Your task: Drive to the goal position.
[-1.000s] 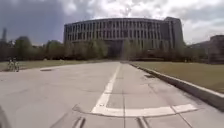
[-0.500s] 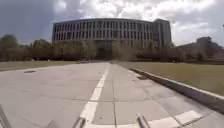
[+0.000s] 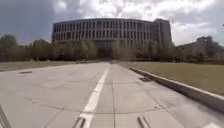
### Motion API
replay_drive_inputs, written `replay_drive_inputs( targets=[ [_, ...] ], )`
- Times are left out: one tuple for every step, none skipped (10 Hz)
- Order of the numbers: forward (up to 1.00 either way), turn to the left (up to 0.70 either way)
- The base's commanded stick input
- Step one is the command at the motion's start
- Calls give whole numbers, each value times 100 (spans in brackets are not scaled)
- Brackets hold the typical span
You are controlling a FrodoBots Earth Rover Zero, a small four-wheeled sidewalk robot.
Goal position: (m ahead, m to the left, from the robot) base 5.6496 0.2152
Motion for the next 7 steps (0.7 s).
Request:
replay_drive_inputs(
  targets=[
    [70,0],
    [70,0],
    [70,0],
    [70,0],
    [70,0],
    [70,0],
    [70,0]
  ],
)
